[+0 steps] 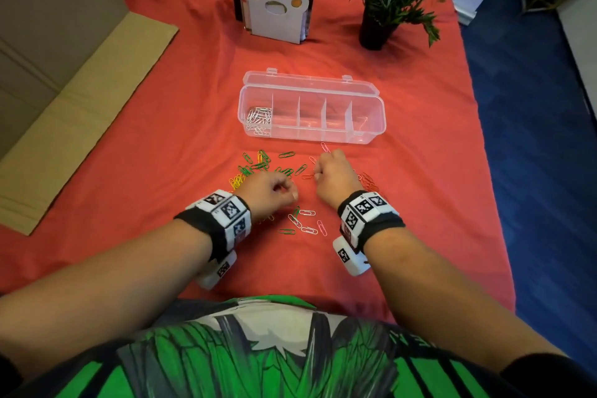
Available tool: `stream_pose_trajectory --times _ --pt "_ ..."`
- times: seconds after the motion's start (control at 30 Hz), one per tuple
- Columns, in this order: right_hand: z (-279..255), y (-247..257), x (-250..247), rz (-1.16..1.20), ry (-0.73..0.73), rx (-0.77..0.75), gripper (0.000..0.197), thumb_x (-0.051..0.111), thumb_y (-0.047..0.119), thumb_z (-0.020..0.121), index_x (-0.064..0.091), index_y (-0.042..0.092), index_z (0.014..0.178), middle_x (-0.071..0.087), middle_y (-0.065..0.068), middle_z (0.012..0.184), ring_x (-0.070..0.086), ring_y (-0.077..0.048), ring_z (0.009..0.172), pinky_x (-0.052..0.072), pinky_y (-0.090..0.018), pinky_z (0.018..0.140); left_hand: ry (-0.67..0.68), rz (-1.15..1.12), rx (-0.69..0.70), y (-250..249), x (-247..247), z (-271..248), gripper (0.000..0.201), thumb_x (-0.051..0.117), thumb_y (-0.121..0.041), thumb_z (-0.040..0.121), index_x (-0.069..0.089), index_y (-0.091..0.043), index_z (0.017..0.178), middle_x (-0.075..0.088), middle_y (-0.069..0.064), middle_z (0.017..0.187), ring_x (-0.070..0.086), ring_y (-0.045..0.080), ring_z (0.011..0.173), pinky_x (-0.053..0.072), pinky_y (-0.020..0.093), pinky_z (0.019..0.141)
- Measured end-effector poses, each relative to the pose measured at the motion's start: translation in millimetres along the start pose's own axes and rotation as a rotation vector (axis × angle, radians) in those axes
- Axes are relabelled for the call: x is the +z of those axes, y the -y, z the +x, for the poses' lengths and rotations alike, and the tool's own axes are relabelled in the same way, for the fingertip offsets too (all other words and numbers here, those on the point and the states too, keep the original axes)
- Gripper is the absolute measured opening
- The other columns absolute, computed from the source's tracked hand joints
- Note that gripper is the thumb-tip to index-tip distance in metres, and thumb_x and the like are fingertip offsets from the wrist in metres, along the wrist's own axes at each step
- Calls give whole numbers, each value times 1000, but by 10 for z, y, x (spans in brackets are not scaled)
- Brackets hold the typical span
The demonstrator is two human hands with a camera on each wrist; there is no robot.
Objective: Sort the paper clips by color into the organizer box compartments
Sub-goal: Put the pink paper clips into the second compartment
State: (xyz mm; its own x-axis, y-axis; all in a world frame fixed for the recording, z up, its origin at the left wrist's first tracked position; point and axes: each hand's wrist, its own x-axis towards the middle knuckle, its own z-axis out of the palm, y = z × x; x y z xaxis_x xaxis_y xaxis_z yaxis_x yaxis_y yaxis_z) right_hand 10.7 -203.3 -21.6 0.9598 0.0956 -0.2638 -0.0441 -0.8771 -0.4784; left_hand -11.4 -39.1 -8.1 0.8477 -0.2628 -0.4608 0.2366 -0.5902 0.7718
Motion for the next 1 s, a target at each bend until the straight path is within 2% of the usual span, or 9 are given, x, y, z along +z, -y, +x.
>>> stream_pose_trajectory --times 0.07,0.17,0.23,0.37,0.47,0.6,0.7,0.87,1.0 --pt "29 -2 -69 105 -21 75 11 50 2 83 57 10 88 56 -12 99 57 -31 95 42 -29 82 -37 288 55 15 39 -24 12 72 -27 76 67 -20 84 51 -8 63 46 8 60 38 21 63" --pt "27 -69 -170 181 -48 167 12 51 7 84 51 18 81 59 -6 86 59 -27 88 49 -33 81 -99 438 79 30 82 -9 26 74 -32 71 63 -18 91 54 -3 79 50 16 76 38 24 71" --pt "-13 -90 -194 64 -20 145 4 56 19 85 53 16 84 61 -10 93 58 -29 93 46 -34 81 -91 460 65 52 66 22 24 73 -24 72 63 -16 92 59 3 89 56 22 87 38 25 74" --pt "-136 -57 -48 -240 39 87 43 59 39 85 51 5 112 53 -16 117 53 -33 109 45 -38 89 -133 439 33 79 -44 78 21 64 -7 74 66 -18 91 54 4 89 58 26 92 42 26 76" --pt "-147 -38 24 -246 7 54 32 56 24 88 52 2 112 51 -18 118 55 -36 108 46 -39 91 -93 475 107 39 -67 74 17 67 -16 76 68 -20 93 53 4 91 56 24 93 43 28 81" --pt "-86 -42 -89 -49 26 140 15 54 19 87 60 6 93 61 -19 106 58 -33 100 44 -32 83 21 527 167 -12 41 -3 26 69 -35 76 66 -22 99 48 0 92 48 15 86 41 27 82" --pt "-50 -87 -156 38 -12 186 5 55 17 85 55 15 80 66 -16 96 61 -30 92 46 -31 79 21 525 170 18 109 -24 21 66 -23 77 64 -18 97 56 6 98 55 23 95 44 30 84" --pt "-3 -31 -93 -60 -20 145 32 59 24 86 54 2 109 52 -18 116 54 -34 105 44 -36 89 -74 459 94 53 -7 5 19 62 -7 76 66 -16 93 47 -1 88 56 25 95 44 29 81" --pt "42 42 17 -127 -23 89 28 49 8 87 49 -1 114 47 -19 119 55 -37 105 45 -38 88 -111 454 106 77 -65 15 19 60 -8 78 68 -16 93 51 5 90 56 26 96 43 29 80"
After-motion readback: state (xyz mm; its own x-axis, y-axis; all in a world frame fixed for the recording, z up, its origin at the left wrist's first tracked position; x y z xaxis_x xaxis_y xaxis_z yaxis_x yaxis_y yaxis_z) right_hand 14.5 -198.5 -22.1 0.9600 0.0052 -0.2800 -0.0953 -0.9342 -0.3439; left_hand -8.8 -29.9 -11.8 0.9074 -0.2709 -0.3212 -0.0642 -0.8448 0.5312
